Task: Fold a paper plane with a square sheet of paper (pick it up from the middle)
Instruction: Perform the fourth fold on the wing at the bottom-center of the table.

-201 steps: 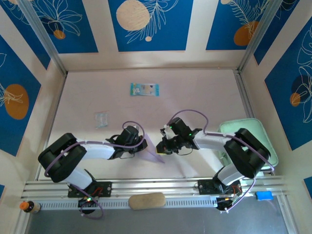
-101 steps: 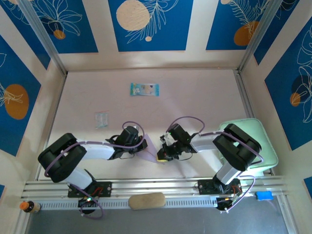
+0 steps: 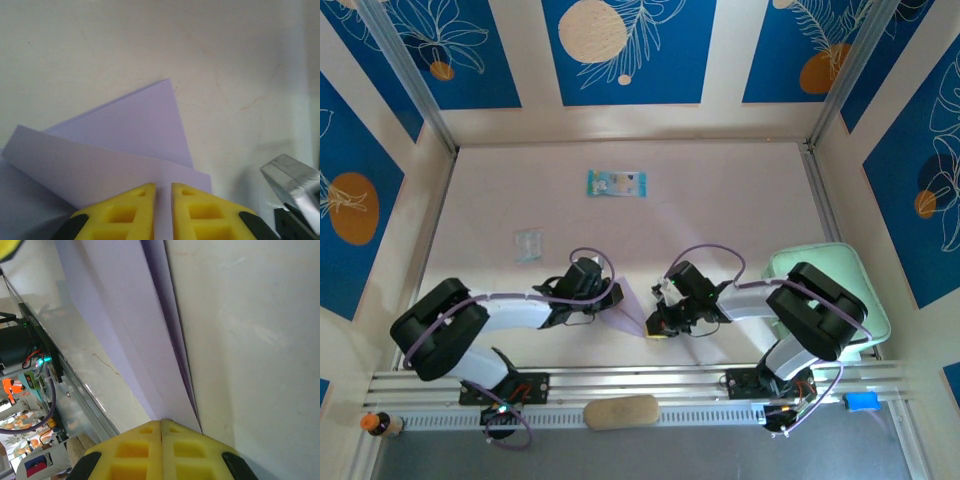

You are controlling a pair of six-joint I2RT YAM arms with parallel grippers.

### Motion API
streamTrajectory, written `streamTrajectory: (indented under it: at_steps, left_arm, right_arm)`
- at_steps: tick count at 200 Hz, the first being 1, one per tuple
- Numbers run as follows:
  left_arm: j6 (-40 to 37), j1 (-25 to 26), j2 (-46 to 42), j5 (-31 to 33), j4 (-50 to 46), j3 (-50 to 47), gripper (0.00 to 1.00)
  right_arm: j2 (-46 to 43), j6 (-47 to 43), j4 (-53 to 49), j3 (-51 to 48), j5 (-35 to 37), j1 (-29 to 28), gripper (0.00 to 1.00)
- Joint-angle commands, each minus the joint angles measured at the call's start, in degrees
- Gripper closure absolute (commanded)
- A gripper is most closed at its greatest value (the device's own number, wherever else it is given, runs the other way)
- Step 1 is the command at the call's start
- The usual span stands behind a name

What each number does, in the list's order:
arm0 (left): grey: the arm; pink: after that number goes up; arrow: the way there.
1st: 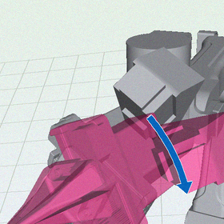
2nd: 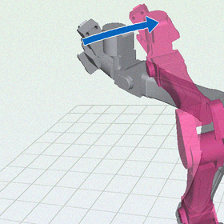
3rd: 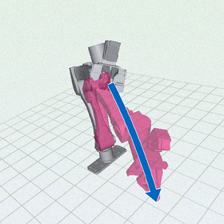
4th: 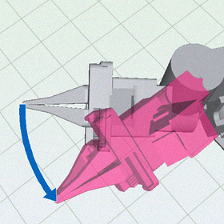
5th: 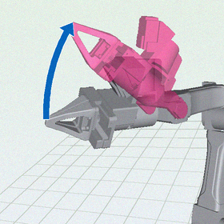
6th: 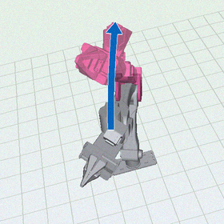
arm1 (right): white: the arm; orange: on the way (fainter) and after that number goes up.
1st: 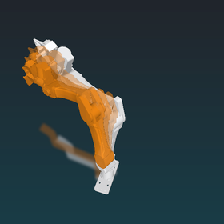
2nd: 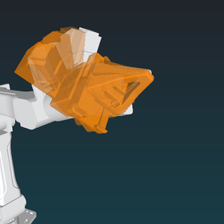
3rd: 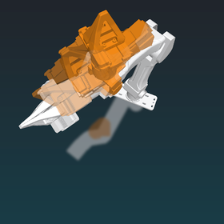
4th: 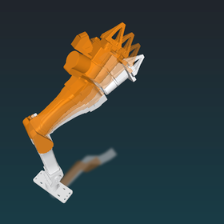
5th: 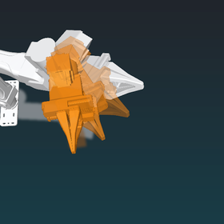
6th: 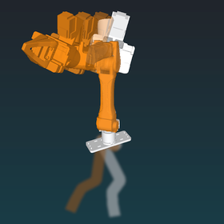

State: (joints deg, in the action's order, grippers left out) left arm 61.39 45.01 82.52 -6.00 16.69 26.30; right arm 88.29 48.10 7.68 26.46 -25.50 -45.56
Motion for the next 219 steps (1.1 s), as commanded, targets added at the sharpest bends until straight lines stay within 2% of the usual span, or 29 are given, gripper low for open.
streamTrajectory:
  at_steps: [1, 34, 71, 115, 145, 219]
  left_arm:
    - [-0.45, 0.57, -2.89, -1.14, -2.33, 1.89, 0.85]
    - [1.53, 3.37, -3.62, -0.25, -1.74, 2.39, 0.85]
    - [2.13, 5.59, 0.47, -0.68, 0.54, 3.82, 0.86]
    - [2.27, 5.54, 4.89, -0.97, 2.32, 4.04, 0.87]
    - [4.09, 4.87, 5.97, 1.68, -3.02, 2.68, 0.91]
    - [5.30, 3.64, 7.38, 2.18, -2.79, -1.49, 0.94]
  right_arm:
    - [-0.22, 1.06, -5.66, -0.47, 3.09, -1.10, 0.98]
    - [1.06, 2.02, -5.10, 0.04, 3.73, -1.58, 0.99]
    - [2.05, 2.17, -5.06, 0.52, 3.79, -1.73, 1.00]
    - [2.05, 2.14, -5.32, 0.35, 3.96, -1.81, 1.00]
    - [1.12, 2.17, -5.36, -0.27, 3.67, -2.05, 0.99]
    - [-6.27, 3.77, -6.48, -6.41, 5.22, -2.68, 0.98]
